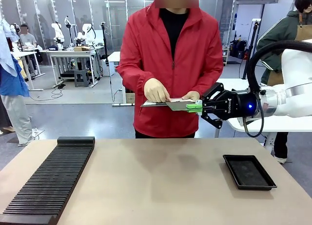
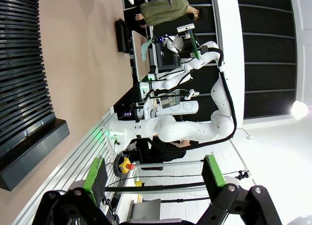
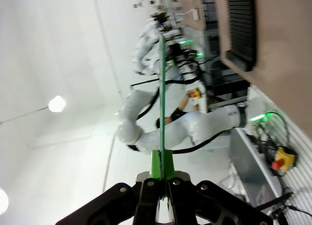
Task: Inspect the PCB.
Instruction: Place the Blank PCB in the ESD tray.
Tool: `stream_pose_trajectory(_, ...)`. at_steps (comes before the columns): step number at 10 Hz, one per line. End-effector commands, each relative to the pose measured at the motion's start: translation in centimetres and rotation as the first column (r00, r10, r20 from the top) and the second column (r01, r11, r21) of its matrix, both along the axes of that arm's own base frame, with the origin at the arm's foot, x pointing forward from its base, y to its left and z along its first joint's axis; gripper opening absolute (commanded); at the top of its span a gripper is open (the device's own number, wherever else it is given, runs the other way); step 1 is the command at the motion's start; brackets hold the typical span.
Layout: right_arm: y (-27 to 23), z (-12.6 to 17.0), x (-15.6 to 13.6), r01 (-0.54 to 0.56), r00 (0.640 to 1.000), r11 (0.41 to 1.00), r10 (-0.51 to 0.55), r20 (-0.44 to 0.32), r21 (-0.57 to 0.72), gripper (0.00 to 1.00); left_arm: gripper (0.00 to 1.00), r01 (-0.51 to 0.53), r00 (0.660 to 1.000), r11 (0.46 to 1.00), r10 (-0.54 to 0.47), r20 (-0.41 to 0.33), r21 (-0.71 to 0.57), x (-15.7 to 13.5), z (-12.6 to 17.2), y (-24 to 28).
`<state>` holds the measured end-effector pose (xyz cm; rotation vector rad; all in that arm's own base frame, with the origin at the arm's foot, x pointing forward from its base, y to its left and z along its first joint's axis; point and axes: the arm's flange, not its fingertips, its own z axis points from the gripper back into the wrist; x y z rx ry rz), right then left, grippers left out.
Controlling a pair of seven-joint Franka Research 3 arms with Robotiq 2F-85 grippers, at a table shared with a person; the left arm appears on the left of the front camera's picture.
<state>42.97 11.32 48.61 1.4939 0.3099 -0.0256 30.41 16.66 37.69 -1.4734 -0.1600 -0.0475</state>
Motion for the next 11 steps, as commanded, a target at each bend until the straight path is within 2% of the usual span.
stream_pose_trajectory(1,-2.4,0.4,0.7,0.024,0.999,0.982,-0.016,0.047,-0.189,0.03,1.00,0.000,1.000,1.000,0.000,0.002,0.002,0.0,0.1,0.0)
stream_pose_trajectory(4,-5.8,-0.1,1.0,0.024,0.996,0.958,0.002,0.090,-0.285,0.03,1.00,0.000,1.000,1.000,0.000,0.002,0.002,0.0,0.1,0.0)
stream_pose_trajectory(6,-8.6,-0.5,0.9,0.084,0.989,0.916,-0.030,0.143,-0.391,0.03,1.00,0.000,1.000,1.000,0.000,0.002,0.002,0.0,0.1,0.0)
stream_pose_trajectory(9,-14.1,-0.3,1.2,0.141,0.985,0.886,-0.082,0.149,-0.442,0.03,1.00,0.000,1.000,1.000,0.000,0.002,0.002,0.0,0.1,0.0)
stream_pose_trajectory(11,-17.4,-0.5,1.3,0.132,0.983,0.879,-0.057,0.173,-0.458,0.03,1.00,0.000,1.000,1.000,0.000,0.002,0.002,0.0,0.1,0.0)
